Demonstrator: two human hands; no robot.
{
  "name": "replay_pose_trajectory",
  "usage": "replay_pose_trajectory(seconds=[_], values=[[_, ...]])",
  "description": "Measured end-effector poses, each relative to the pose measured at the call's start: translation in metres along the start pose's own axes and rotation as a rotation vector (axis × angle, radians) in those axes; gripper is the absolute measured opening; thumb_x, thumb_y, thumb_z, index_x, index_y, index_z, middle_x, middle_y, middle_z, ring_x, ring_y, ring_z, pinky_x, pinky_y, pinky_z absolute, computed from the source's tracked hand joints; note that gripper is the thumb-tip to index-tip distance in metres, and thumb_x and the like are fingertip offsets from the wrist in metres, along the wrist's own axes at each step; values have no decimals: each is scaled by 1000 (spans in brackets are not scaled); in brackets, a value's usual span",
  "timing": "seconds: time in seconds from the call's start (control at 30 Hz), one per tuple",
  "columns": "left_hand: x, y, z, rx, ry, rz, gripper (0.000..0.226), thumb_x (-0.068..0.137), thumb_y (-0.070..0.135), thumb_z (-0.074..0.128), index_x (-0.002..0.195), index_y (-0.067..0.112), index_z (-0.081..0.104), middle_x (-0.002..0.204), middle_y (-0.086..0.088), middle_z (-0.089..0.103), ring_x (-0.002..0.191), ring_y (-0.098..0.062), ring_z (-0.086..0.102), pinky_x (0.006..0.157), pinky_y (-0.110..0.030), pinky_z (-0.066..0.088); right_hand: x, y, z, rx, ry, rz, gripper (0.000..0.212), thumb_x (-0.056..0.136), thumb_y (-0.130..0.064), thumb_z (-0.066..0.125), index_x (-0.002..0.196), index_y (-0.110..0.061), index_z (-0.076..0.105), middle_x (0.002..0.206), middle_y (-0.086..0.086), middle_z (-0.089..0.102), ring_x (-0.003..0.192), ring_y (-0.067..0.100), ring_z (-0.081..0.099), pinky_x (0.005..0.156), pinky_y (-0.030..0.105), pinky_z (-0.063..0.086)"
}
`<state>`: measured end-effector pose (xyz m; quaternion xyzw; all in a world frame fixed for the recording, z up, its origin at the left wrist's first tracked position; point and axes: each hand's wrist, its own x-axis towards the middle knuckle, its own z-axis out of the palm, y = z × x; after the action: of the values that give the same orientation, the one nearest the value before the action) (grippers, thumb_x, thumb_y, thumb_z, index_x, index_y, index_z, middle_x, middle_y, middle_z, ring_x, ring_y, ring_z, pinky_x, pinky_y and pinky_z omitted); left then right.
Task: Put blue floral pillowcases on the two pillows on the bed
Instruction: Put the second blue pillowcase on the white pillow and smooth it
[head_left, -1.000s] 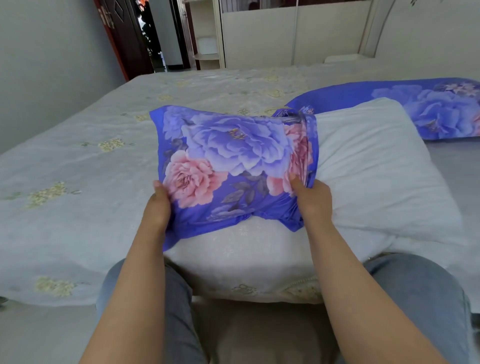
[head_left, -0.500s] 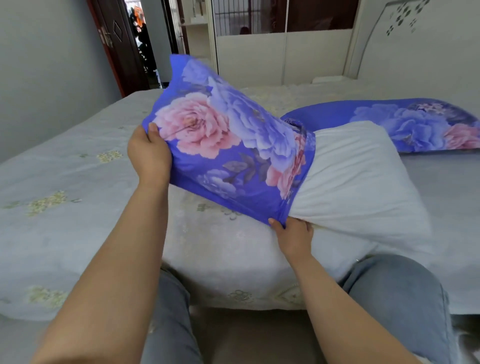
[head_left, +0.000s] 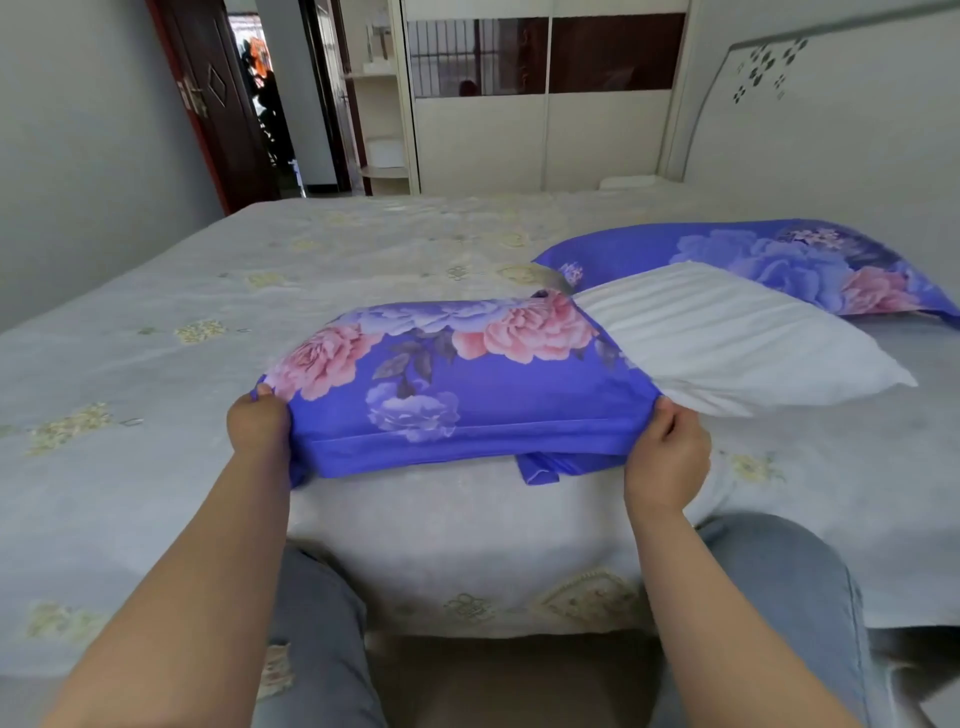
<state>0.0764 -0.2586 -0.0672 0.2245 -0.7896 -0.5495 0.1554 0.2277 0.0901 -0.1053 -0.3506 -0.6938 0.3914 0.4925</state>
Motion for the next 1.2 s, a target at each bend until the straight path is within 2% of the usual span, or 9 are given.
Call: replay_pose_trajectory(seconds=[0.27, 0.37, 0.5, 0.63, 0.77, 0.93, 1.07, 1.13, 1.2], values=[[-3, -6, -3, 18, 88, 96, 39, 100, 24, 36, 113, -7, 57, 116, -30, 58, 109, -43, 52, 93, -39, 40, -7, -42, 8, -122, -33, -252, 37, 95, -36, 40, 86, -6, 59, 75, 18, 64, 72, 39, 55, 74, 41, 38], [0, 0, -2, -86, 173, 76, 37, 101, 24, 37, 116, -3, 57, 118, -25, 59, 111, -39, 54, 94, -37, 40, 31, -45, 0, -43, -22, -55, 30, 99, -31, 40, 98, -9, 59, 90, 17, 67, 84, 38, 58, 80, 41, 42], [2, 5, 0, -23, 51, 5, 42, 101, 25, 35, 121, -7, 52, 124, -26, 55, 116, -40, 51, 97, -37, 38, 46, -39, -5, -24, -134, 140, 32, 100, -30, 37, 102, -7, 60, 102, 13, 66, 95, 33, 58, 92, 42, 42], [-2, 5, -9, 232, 75, -60, 48, 94, 27, 52, 130, -2, 42, 138, -25, 38, 127, -41, 38, 104, -44, 34, 44, -40, -8, -145, -93, 46, 27, 96, -31, 40, 96, -13, 60, 98, 9, 64, 95, 34, 57, 88, 43, 42], [-28, 39, -8, 247, 240, 421, 40, 87, 14, 55, 126, 7, 48, 135, -19, 43, 122, -39, 42, 99, -45, 35, 45, -71, 2, -339, -137, -182, 44, 94, -47, 41, 109, -11, 61, 109, 12, 63, 106, 35, 54, 86, 43, 38], [-62, 77, 34, 465, -45, 909, 37, 93, 30, 51, 123, 9, 57, 122, -18, 60, 115, -36, 51, 99, -41, 36, 72, -109, 30, -484, -504, -82, 62, 95, -55, 33, 121, -2, 51, 121, 17, 59, 114, 35, 54, 90, 39, 39], [-95, 100, 83, 720, -312, 965, 53, 96, 48, 34, 142, 20, 36, 150, -6, 35, 138, -26, 29, 112, -46, 18, 89, -115, 40, -464, -851, -24, 55, 91, -52, 46, 87, 0, 63, 76, 18, 60, 77, 33, 59, 69, 31, 43], [-108, 113, 106, 830, -449, 939, 58, 97, 54, 25, 148, 28, 20, 158, 5, 14, 146, -20, 8, 114, -54, 5, 96, -107, 37, -458, -811, -72, 43, 88, -47, 50, 67, -9, 56, 74, 15, 61, 74, 33, 60, 66, 30, 43], [-109, 119, 121, 904, -522, 882, 62, 94, 61, 18, 149, 33, 12, 159, 10, 5, 146, -20, 1, 112, -60, -1, 108, -88, 25, -391, -560, -62, 27, 85, -36, 50, 75, -13, 59, 85, 13, 65, 88, 34, 63, 72, 32, 44]])
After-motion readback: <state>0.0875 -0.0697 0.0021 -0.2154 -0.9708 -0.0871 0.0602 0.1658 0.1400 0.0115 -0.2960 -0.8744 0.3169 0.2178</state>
